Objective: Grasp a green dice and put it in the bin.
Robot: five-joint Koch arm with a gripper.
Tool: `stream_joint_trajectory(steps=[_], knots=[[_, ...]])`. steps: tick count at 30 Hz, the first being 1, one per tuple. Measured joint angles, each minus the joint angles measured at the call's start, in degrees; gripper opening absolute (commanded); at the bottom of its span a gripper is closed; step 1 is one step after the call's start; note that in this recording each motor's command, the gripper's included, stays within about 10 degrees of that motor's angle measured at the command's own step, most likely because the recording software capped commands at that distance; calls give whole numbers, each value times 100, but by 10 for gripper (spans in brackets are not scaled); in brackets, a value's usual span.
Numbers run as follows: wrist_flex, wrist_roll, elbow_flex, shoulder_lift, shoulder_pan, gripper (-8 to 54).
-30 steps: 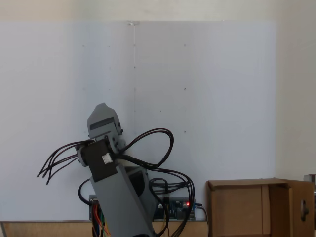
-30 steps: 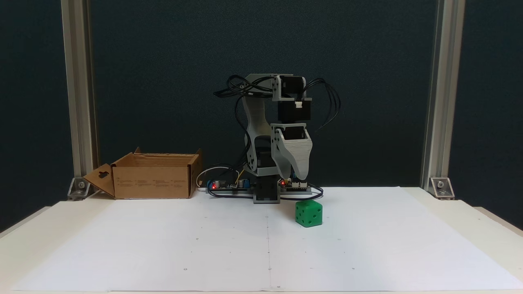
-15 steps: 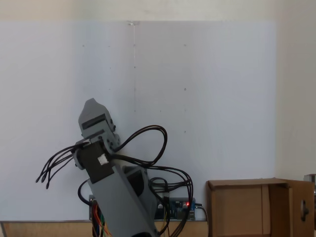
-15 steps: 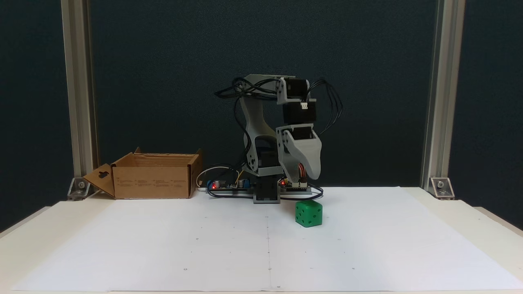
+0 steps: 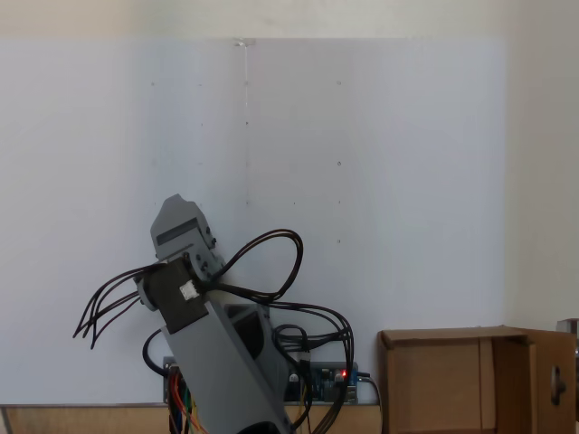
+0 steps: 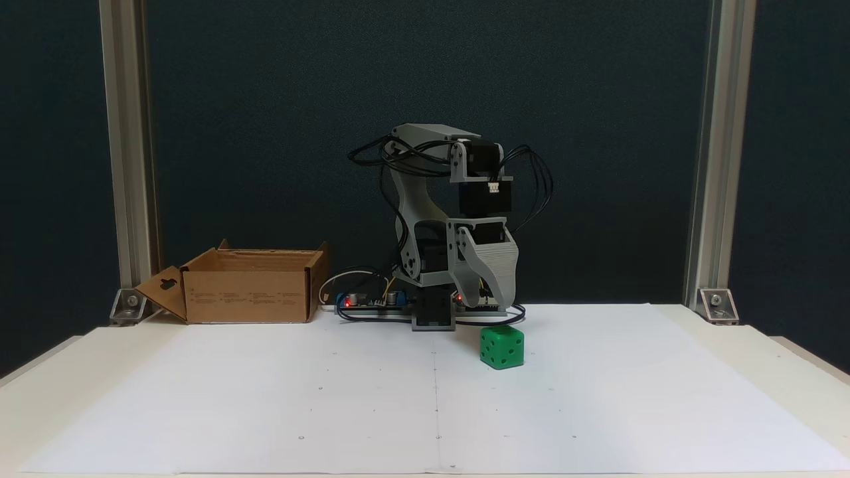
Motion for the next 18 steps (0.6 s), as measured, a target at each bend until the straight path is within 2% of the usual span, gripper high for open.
stream_joint_trajectory(steps=[7,18], knots=[[-272,668,0,0,-18,435],[-703,721,167,0,-114,431]])
